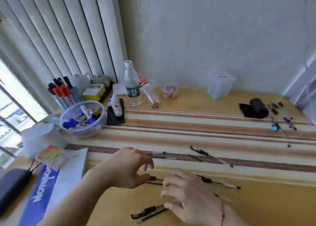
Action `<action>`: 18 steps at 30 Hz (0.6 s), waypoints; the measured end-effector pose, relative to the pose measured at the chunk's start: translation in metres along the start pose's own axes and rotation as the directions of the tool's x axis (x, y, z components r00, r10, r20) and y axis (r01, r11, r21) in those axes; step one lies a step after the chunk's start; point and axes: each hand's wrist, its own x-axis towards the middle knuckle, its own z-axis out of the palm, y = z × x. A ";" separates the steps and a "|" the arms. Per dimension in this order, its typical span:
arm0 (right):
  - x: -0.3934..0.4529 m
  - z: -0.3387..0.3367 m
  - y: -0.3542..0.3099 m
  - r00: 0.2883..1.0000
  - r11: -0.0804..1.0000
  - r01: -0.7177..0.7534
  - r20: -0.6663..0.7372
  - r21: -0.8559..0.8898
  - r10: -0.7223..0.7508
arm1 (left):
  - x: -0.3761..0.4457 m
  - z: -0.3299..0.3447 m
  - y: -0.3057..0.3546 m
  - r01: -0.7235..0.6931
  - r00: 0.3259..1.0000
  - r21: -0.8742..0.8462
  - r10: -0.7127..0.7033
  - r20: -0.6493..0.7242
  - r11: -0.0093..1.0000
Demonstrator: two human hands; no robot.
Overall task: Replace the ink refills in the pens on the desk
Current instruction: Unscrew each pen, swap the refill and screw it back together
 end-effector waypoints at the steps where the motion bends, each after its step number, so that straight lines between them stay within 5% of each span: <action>1: 0.002 0.014 0.003 0.998 0.998 0.027 0.058 -0.052 -0.024 | 0.000 0.011 -0.004 -0.002 0.999 -0.001 0.002 -0.032 1.000; 4: 0.005 0.043 0.005 0.993 0.965 0.115 -0.009 -0.235 -0.120 | 0.004 0.043 -0.010 -0.042 0.981 -0.044 0.033 -0.193 0.998; 12: -0.002 0.076 0.007 0.974 0.962 0.079 -0.186 -0.262 -0.131 | 0.025 0.080 -0.009 -0.173 0.889 -0.255 0.039 -0.457 0.951; 18: 0.003 0.085 0.006 0.953 0.980 0.017 -0.294 -0.199 -0.077 | 0.022 0.097 -0.010 -0.166 0.890 -0.275 0.024 -0.455 0.947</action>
